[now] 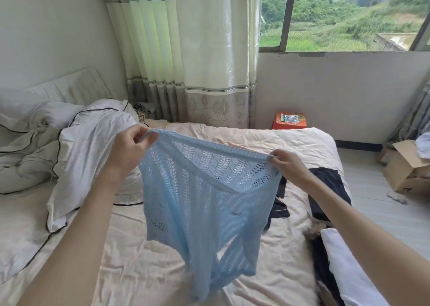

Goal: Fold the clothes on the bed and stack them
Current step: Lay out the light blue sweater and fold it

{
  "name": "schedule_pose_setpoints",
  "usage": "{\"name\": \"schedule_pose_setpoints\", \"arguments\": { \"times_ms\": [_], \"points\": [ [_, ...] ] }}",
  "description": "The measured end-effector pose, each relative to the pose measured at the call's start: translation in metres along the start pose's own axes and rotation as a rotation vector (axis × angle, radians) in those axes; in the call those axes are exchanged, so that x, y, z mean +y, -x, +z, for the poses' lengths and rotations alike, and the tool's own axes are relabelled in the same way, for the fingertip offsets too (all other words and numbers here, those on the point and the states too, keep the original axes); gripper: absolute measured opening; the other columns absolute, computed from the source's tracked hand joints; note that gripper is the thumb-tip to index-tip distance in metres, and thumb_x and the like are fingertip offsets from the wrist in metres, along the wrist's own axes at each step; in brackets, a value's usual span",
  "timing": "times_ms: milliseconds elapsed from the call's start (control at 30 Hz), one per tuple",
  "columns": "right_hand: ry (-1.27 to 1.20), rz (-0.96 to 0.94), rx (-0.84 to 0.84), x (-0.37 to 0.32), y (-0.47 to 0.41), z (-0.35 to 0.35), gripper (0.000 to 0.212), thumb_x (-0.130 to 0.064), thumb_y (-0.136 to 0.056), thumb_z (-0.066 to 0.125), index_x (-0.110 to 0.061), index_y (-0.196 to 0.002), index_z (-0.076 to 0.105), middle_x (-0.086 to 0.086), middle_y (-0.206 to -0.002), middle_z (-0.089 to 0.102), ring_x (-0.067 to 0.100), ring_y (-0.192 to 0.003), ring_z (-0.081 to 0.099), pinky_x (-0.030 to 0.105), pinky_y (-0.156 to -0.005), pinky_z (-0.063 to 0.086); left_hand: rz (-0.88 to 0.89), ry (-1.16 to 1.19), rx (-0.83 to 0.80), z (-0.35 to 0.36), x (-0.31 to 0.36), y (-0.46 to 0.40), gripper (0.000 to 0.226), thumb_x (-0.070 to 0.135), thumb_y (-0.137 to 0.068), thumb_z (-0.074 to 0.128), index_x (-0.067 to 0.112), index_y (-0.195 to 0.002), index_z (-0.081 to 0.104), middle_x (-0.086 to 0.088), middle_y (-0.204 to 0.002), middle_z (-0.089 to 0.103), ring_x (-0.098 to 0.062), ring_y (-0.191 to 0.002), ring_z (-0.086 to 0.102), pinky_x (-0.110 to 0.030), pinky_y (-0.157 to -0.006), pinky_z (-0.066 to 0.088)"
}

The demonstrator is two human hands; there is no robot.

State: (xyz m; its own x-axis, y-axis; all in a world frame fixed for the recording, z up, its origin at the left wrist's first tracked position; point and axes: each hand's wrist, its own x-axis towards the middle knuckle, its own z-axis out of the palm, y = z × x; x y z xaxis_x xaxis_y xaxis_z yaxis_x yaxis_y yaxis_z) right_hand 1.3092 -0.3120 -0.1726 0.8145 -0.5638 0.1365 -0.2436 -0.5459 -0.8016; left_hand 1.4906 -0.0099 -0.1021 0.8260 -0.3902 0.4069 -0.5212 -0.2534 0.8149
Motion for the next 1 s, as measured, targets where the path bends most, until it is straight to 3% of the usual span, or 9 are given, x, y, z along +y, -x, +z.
{"name": "schedule_pose_setpoints", "arguments": {
  "times_ms": [200,300,367,467,533,600,700,833,1000],
  "points": [
    [-0.108,-0.125,-0.125,-0.05,-0.011,-0.011,0.025,-0.018,-0.097,0.051,-0.007,-0.075,0.055,-0.003,-0.063,0.046,0.008,-0.057,0.041,0.022,-0.053,0.031,-0.073,0.048,0.08,-0.031,-0.02,-0.012,0.013,0.022,-0.088,0.065,0.026,-0.076,0.061,-0.001,-0.073,0.058,-0.019,-0.073,0.05,-0.035,-0.071,0.042],
    [-0.799,0.016,-0.413,-0.081,-0.018,-0.026,0.019,-0.013,-0.09,0.051,-0.011,-0.08,0.066,-0.003,-0.065,0.058,0.006,-0.055,0.051,0.016,-0.051,0.043,-0.084,0.09,0.193,-0.054,-0.028,-0.014,0.017,0.021,-0.091,0.062,0.028,-0.076,0.058,0.002,-0.073,0.057,-0.015,-0.069,0.05,-0.028,-0.065,0.042],
    [-1.047,0.002,-0.584,-0.092,-0.025,-0.037,0.024,-0.008,-0.081,0.052,-0.01,-0.097,0.07,0.002,-0.083,0.066,0.012,-0.067,0.06,0.022,-0.062,0.051,-0.066,0.119,0.251,-0.069,-0.03,-0.015,0.017,0.024,-0.093,0.059,0.028,-0.077,0.057,0.003,-0.074,0.057,-0.008,-0.065,0.049,-0.022,-0.06,0.041],
    [-0.733,-0.047,-0.64,-0.094,-0.032,-0.027,0.035,0.008,-0.079,0.057,0.001,-0.112,0.064,0.006,-0.092,0.067,0.015,-0.081,0.062,0.026,-0.075,0.052,-0.035,0.114,0.304,-0.086,-0.029,-0.019,0.019,0.023,-0.095,0.057,0.03,-0.077,0.055,0.004,-0.073,0.055,-0.002,-0.058,0.045,-0.015,-0.051,0.036],
    [-0.107,-0.145,-0.493,-0.092,-0.034,-0.012,0.011,0.003,-0.083,0.063,-0.002,-0.091,0.069,0.003,-0.075,0.058,0.014,-0.074,0.051,0.026,-0.067,0.04,-0.018,0.044,0.281,-0.093,-0.032,-0.02,0.02,0.019,-0.093,0.058,0.029,-0.077,0.056,0.001,-0.07,0.052,-0.008,-0.058,0.041,-0.019,-0.052,0.032],
    [0.222,-0.219,-0.32,-0.086,-0.038,0.001,0.023,-0.012,-0.086,0.066,-0.011,-0.064,0.06,-0.001,-0.059,0.046,0.012,-0.059,0.04,0.026,-0.055,0.028,-0.016,-0.055,0.208,-0.099,-0.039,-0.02,0.017,0.016,-0.093,0.059,0.024,-0.078,0.058,-0.007,-0.067,0.048,-0.015,-0.057,0.036,-0.023,-0.053,0.031],
    [0.144,-0.254,-0.071,-0.082,-0.039,0.014,0.039,-0.018,-0.086,0.067,-0.02,-0.054,0.046,-0.006,-0.051,0.038,0.009,-0.05,0.031,0.02,-0.047,0.022,-0.032,-0.193,0.145,-0.105,-0.053,-0.016,0.012,0.014,-0.094,0.057,0.005,-0.088,0.063,-0.012,-0.071,0.054,-0.017,-0.063,0.044,-0.03,-0.063,0.037],
    [0.124,-0.303,0.08,-0.081,-0.035,0.032,0.051,-0.023,-0.09,0.063,-0.018,-0.051,0.03,-0.007,-0.049,0.027,0.009,-0.048,0.023,0.021,-0.045,0.023,-0.014,-0.275,0.107,-0.11,-0.068,-0.001,0.012,0.007,-0.093,0.056,0.005,-0.082,0.061,0.005,-0.062,0.054,0.007,-0.052,0.048,-0.008,-0.052,0.032],
    [-0.041,-0.1,-0.138,-0.08,-0.017,0.059,0.045,-0.038,-0.089,0.061,-0.016,-0.054,0.043,-0.005,-0.05,0.033,0.009,-0.048,0.029,0.022,-0.046,0.021,-0.178,-0.267,-0.043,-0.12,-0.096,0.032,0.032,0.014,-0.094,0.055,0.018,-0.063,0.05,0.005,-0.055,0.047,0.001,-0.049,0.047,-0.009,-0.046,0.032]
  ]
}}
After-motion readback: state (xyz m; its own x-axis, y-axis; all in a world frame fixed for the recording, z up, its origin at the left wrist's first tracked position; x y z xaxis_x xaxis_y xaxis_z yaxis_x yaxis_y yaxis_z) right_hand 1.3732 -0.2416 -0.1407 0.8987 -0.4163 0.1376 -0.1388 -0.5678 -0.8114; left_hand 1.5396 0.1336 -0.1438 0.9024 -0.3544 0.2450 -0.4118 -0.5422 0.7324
